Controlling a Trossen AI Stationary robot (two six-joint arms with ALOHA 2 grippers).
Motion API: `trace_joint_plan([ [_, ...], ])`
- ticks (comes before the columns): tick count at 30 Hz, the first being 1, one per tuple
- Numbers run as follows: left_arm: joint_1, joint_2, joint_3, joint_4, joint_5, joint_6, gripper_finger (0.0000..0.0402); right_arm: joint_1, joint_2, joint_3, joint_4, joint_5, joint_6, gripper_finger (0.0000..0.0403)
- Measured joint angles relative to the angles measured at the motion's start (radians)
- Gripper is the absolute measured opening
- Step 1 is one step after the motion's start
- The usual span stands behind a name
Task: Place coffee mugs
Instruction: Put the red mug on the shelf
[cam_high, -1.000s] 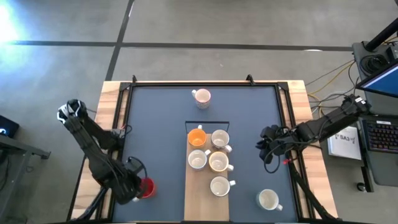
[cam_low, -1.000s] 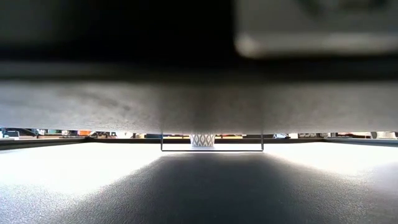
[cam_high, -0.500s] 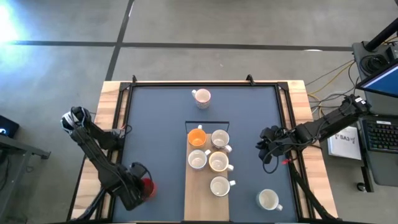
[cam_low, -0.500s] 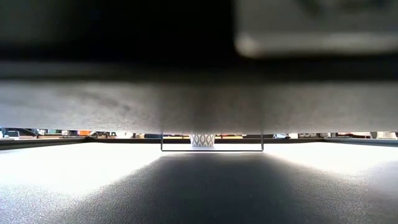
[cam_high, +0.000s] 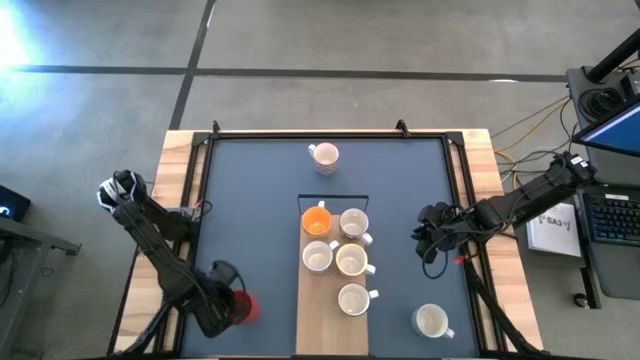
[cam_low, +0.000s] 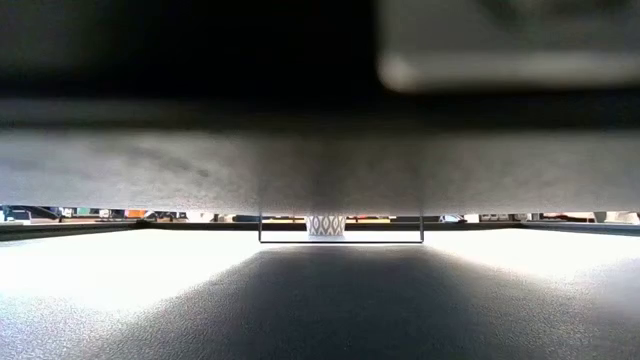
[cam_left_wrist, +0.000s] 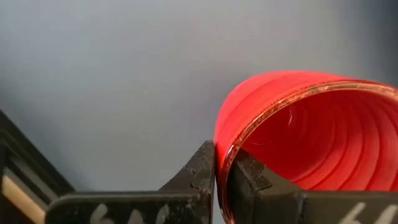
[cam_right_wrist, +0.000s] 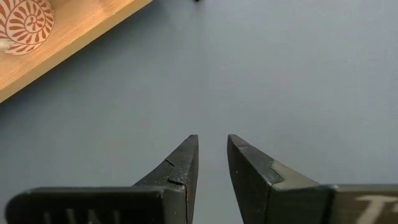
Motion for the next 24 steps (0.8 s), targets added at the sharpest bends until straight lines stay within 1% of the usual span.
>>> trace_joint_plan([
  [3, 0.037, 0.004, 0.046, 0.0, -0.01, 0.021, 0.0005, 0.0, 0.0, 0.0, 0.0, 0.0, 0.0, 0.0072],
  [8, 0.084, 0.02, 0.145, -0.015, -0.137, 0.104, 0.0004, 0.0, 0.0, 0.0, 0.0, 0.0, 0.0, 0.0078],
  [10, 0.098, 0.029, 0.181, -0.05, -0.164, 0.124, 0.0003, 0.0, 0.0, 0.0, 0.0, 0.0, 0.0, 0.0081],
  [14, 0.131, 0.052, 0.214, -0.121, -0.161, 0.139, 0.0003, 0.0, 0.0, 0.0, 0.0, 0.0, 0.0, 0.0084],
  [20, 0.19, 0.076, 0.236, -0.059, -0.159, 0.217, 0.0003, 0.0, 0.0, 0.001, 0.0, 0.0, 0.0, 0.008],
  [24, 0.221, 0.114, 0.278, -0.054, -0.16, 0.265, 0.0002, 0.0, 0.0, 0.002, 0.001, 0.0, 0.0, 0.0074],
])
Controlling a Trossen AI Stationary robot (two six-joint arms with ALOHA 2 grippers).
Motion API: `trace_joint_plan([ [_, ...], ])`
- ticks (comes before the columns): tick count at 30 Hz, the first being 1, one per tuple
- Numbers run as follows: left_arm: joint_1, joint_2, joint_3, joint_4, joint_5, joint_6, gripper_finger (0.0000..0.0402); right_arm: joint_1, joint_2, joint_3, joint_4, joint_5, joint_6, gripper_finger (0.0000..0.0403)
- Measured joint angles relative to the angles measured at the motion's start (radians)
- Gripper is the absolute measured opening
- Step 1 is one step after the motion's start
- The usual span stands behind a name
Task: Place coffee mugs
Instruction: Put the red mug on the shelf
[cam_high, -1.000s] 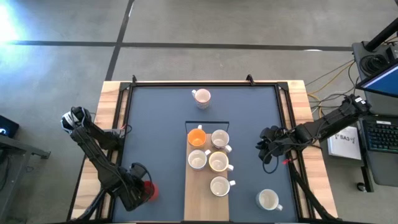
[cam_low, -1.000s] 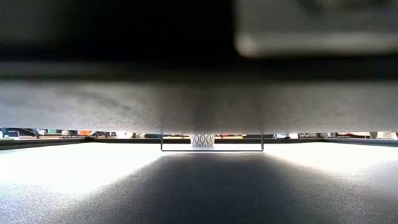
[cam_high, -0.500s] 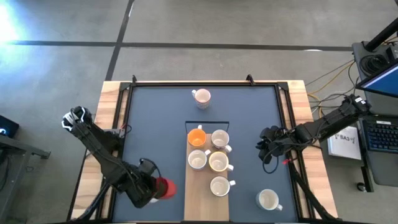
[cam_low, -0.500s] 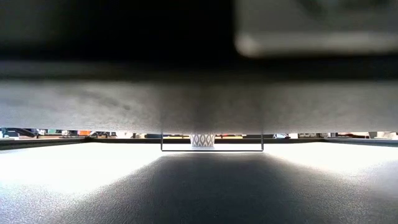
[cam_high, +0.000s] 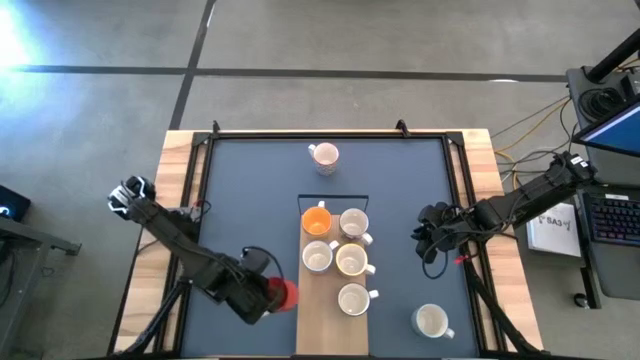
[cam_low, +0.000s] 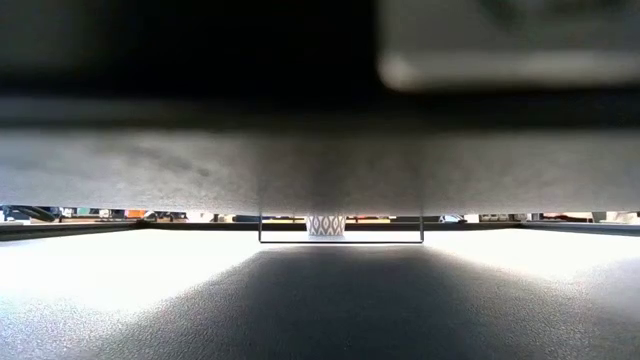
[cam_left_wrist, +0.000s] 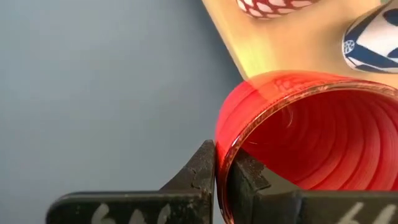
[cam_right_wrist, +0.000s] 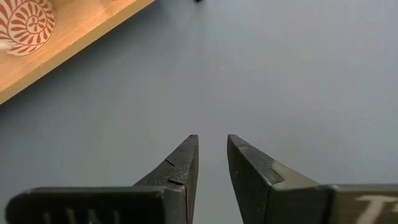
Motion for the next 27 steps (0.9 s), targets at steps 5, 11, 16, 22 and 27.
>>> trace_joint_plan([
  [5, 0.034, 0.055, 0.038, -0.003, 0.014, 0.065, 0.0002, 0.0, 0.0, 0.0, 0.0, 0.0, 0.0, 0.0073],
  [11, 0.076, 0.109, 0.088, 0.004, 0.042, 0.145, 0.0002, 0.0, 0.0, 0.0, 0.0, 0.0, 0.001, 0.0082],
  [16, 0.1, 0.145, 0.113, 0.004, 0.064, 0.187, 0.0002, 0.0, 0.0, 0.0, 0.0, 0.0, 0.0, 0.0083],
  [22, 0.116, 0.167, 0.147, 0.052, 0.066, 0.214, 0.0004, 0.0, 0.0, 0.0, 0.003, 0.0, 0.002, 0.0075],
  [27, 0.132, 0.177, 0.158, 0.057, 0.063, 0.21, 0.0005, 0.0, 0.0, 0.0, 0.003, 0.0, 0.001, 0.0074],
])
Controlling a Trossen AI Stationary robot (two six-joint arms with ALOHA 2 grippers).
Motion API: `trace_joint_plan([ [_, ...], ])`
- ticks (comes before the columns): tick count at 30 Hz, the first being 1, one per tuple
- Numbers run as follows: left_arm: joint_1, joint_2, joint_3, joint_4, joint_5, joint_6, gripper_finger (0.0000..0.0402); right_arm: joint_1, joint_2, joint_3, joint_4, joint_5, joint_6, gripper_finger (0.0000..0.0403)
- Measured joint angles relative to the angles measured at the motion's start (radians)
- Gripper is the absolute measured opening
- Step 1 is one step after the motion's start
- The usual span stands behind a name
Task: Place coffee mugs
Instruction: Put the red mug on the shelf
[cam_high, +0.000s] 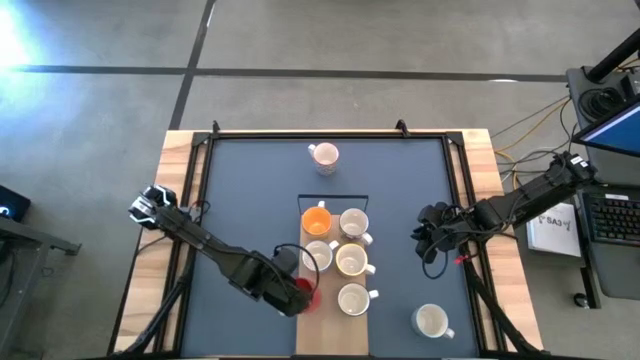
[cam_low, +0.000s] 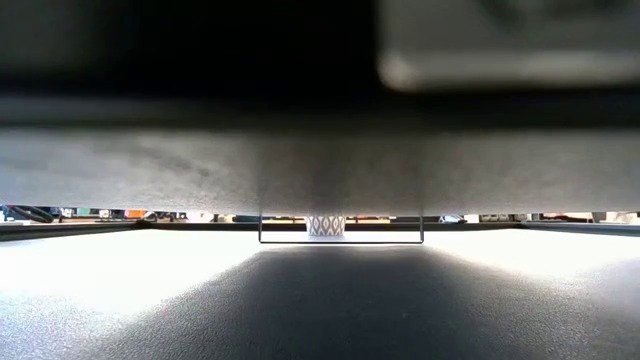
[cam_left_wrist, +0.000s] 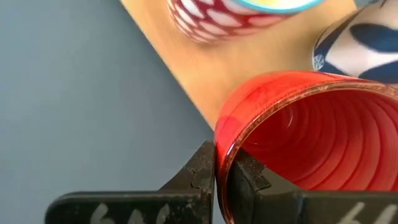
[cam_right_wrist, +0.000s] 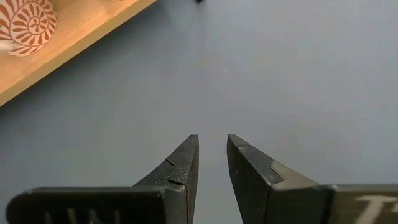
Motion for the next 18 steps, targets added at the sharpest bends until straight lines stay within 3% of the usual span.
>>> trace_joint_plan([
  [9, 0.029, 0.034, 0.0, 0.094, -0.002, 0.013, 0.0006, 0.0, 0.0, 0.0, 0.0, 0.0, 0.0, 0.0084],
  [18, 0.036, 0.064, 0.056, 0.048, -0.002, 0.005, 0.0006, 0.0, 0.0, 0.0, 0.0, 0.0, 0.0, 0.0073],
])
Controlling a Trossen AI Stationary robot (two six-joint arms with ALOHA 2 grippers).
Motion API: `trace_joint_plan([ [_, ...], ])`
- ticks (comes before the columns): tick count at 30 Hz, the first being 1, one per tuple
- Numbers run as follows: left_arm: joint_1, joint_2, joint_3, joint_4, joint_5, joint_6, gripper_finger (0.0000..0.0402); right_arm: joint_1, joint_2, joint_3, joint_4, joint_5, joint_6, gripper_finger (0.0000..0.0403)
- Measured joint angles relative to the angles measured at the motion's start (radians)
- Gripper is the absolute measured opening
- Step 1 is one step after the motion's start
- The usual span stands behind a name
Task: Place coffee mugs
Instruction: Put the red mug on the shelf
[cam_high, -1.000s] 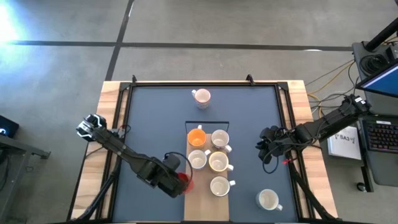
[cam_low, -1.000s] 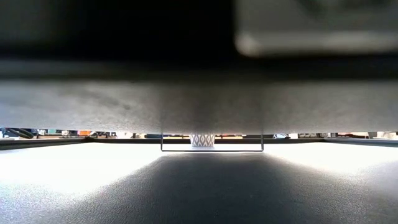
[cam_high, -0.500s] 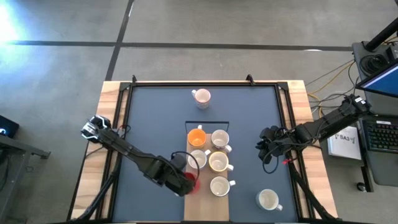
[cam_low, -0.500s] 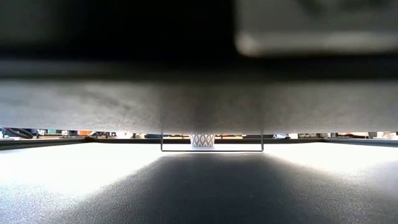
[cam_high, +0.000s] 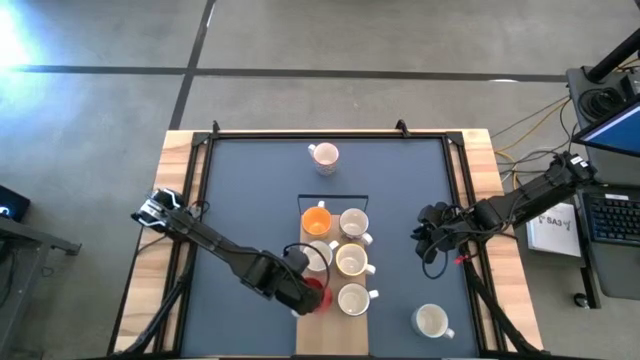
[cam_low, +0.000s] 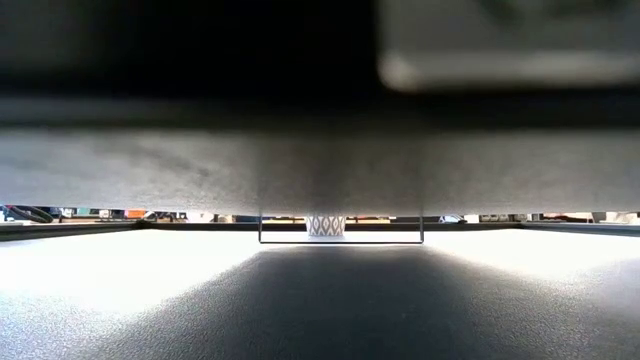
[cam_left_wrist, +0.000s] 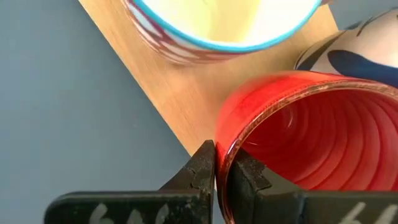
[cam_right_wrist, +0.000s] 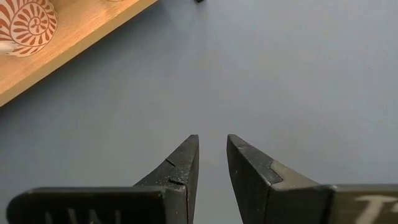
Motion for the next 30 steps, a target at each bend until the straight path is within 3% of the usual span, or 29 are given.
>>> trace_joint_plan([
  [9, 0.001, 0.001, 0.092, -0.112, 0.006, 0.002, 0.0013, 0.0, 0.0, 0.0, 0.0, 0.0, 0.0, 0.0075],
  [30, 0.002, 0.011, 0.079, -0.119, 0.063, -0.048, 0.0015, 0.0, 0.0, 0.0, 0.0, 0.0, -0.001, 0.0068],
])
